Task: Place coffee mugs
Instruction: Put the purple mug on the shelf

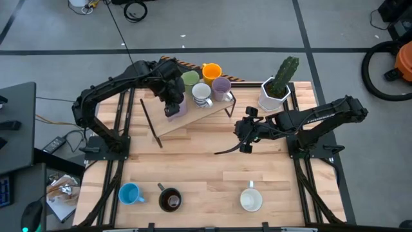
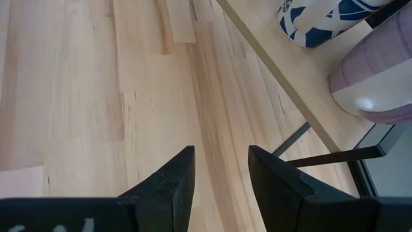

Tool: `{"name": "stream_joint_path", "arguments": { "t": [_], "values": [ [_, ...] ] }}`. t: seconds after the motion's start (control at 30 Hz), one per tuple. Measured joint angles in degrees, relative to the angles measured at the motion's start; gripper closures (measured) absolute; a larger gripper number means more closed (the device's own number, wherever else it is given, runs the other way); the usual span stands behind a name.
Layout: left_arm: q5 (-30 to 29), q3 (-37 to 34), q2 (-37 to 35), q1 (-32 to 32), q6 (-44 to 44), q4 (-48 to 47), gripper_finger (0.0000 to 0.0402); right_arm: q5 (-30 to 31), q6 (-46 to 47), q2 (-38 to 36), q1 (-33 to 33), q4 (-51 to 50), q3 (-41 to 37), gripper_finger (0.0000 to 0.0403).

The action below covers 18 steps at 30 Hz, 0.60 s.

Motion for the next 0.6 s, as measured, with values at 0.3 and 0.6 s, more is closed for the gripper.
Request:
{"name": "stream_joint_path", "arguments": {
  "t": [0.3, 0.6],
  "values": [
    [-16.21, 6.9, -0.54, -6.95, 0.67, -3.94, 0.0231, -0.13, 0.0, 0.0, 0.0, 0.0, 0.0, 0.0252],
    [-27.82, 0.95, -2.11, -22.59, 2.39, -3.32, 0.023, -0.13, -0.2, 0.0, 0.5, 0.05, 0.0, 0.0252]
  ]
}}
